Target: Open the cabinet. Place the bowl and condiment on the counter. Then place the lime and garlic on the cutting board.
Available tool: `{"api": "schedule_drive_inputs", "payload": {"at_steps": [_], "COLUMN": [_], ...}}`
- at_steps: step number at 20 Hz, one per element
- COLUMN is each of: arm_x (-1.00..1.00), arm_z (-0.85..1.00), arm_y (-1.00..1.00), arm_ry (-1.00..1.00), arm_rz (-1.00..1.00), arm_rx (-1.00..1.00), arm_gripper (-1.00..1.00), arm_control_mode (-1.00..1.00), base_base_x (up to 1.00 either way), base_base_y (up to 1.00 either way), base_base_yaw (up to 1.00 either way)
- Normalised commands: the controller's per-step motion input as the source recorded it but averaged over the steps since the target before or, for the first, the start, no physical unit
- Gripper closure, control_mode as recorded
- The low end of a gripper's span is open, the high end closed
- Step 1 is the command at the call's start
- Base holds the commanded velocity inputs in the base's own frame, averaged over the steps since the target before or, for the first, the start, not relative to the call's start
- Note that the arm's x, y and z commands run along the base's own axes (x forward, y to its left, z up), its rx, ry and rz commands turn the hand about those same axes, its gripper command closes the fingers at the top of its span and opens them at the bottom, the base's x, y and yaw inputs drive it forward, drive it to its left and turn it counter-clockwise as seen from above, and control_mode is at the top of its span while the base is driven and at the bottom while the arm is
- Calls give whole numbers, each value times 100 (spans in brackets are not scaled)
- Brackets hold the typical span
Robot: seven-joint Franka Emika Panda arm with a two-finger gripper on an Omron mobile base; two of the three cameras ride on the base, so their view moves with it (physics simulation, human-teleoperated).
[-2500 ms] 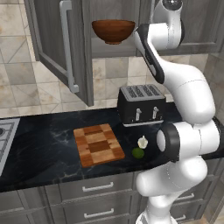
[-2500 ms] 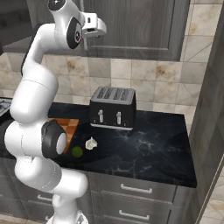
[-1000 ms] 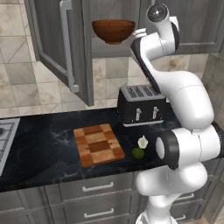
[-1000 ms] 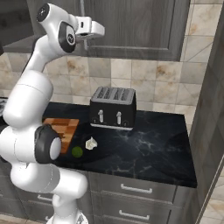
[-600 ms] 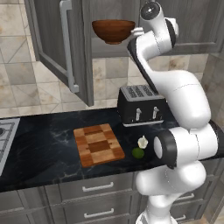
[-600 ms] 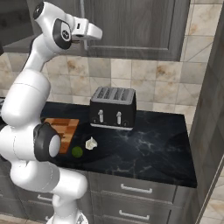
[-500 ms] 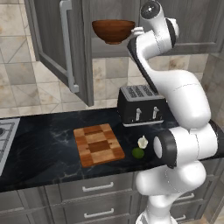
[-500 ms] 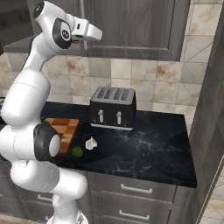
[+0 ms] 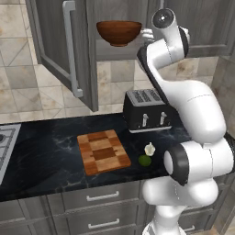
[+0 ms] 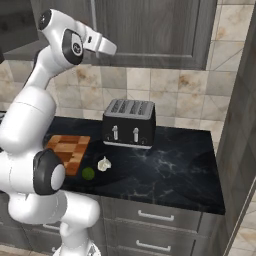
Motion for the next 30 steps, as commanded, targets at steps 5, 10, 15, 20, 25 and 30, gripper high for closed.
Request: {"api": "schedule_drive_inputs", "payload": {"at_steps": [5,10,15,20,25,30], "arm_x": [-10,-42,-56,-55,-48,-52], "arm_z": [-70,-8,0,0,-2,-8], "arm_y": [-100,-100,-100,-100,-100,-100], "arm_ry": [-10,7,15,14,11,6], "arm_rz": [0,-6,-7,-6,-3,0], "arm_rx": [2,0,1,2,0,0], "arm_gripper": [100,100,100,100,100,100], "arm_control_mode": [-100,-100,-100,-100,-100,-100], "base_base_x": [0,0,0,0,0,0], "base_base_y": [0,0,0,0,0,0], "base_base_yaw": [0,0,0,0,0,0]}}
